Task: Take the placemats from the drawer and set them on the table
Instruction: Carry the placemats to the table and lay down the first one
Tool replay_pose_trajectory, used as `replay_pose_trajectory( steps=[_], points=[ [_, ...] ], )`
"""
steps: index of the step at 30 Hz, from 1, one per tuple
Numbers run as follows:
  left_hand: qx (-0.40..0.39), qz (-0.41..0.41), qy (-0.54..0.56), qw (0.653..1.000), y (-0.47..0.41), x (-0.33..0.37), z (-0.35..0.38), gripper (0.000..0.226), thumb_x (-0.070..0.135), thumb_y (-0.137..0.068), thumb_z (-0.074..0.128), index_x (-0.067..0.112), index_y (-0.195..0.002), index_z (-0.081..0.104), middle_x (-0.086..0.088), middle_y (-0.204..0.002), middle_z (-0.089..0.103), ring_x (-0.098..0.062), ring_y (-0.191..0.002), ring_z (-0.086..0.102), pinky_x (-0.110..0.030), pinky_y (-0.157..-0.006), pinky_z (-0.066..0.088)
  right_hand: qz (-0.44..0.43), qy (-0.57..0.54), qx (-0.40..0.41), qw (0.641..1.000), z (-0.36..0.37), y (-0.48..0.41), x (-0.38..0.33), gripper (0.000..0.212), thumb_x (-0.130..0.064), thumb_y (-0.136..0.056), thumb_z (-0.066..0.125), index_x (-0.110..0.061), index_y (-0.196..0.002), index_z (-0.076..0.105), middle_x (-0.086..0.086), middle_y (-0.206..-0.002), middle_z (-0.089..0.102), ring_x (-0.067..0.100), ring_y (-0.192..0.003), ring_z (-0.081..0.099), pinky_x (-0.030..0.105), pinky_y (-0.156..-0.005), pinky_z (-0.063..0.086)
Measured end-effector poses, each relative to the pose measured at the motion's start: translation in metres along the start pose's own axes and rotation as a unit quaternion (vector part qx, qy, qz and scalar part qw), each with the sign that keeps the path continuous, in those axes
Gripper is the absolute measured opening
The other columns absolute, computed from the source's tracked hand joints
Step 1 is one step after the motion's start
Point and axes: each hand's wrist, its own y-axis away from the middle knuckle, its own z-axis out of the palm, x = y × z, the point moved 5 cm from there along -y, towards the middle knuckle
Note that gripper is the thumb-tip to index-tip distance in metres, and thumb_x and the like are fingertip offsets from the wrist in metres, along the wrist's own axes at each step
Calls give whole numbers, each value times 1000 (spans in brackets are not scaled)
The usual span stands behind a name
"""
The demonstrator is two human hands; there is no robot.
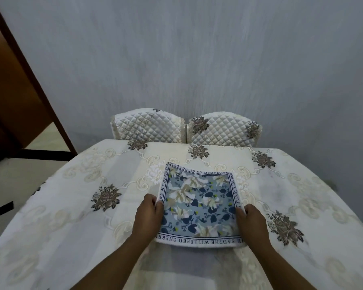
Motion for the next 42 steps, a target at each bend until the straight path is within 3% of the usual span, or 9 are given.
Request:
replay_pose_trajectory(
  steps=[8, 14, 18, 28, 39, 42],
  points=[
    [16, 34, -10, 999, 69, 10, -90, 20, 30, -99, 45, 22, -81, 42, -3, -66, 53, -15, -57, 49, -31, -51, 34, -46, -2, 10, 999, -33, 91, -41, 36, -23, -94, 53, -10, -65, 37, 8, -57, 42, 18, -52, 41, 31, -49, 27],
    [56, 14, -35, 998, 141, 9, -162, 19, 30, -100, 45, 21, -84, 43, -3, -68, 53, -17, -58, 49, -32, -52, 35, -70, -28, -34, 997, -35, 157, -60, 36, -25, -94, 54, -6, -66, 42, 19, -63, 50, 26, -57, 48, 33, -51, 30],
    [81, -10, -61, 995, 189, 7, -202, 18, 29, -100, 45, 19, -85, 42, -4, -70, 54, -17, -61, 51, -32, -52, 36, -104, -47, -70, 991, -33, 199, -76, 38, -24, -96, 53, -13, -64, 35, 10, -58, 40, 23, -52, 40, 33, -50, 25],
    [90, -45, -82, 992, 233, -34, -267, 20, 30, -99, 46, 16, -84, 44, -4, -72, 56, -18, -63, 53, -33, -54, 39, -125, -55, -98, 986, -6, 276, -99, 39, -23, -97, 50, -13, -64, 31, 6, -58, 37, 19, -51, 36, 32, -49, 23],
    [8, -37, -77, 996, 197, -153, -292, 22, 33, -100, 43, 17, -84, 44, -6, -73, 58, -20, -63, 54, -35, -56, 41, -30, -6, -67, 997, 98, 323, -102, 37, -29, -96, 48, -5, -69, 46, 10, -62, 54, 21, -57, 51, 31, -48, 32],
    [-21, -31, -72, 997, 195, -185, -283, 22, 33, -100, 43, 18, -84, 43, -5, -72, 56, -19, -63, 53, -35, -57, 41, -1, 29, -48, 998, 123, 336, -87, 36, -34, -96, 46, -11, -69, 47, 7, -62, 54, 22, -58, 52, 34, -54, 40]
  ],
)
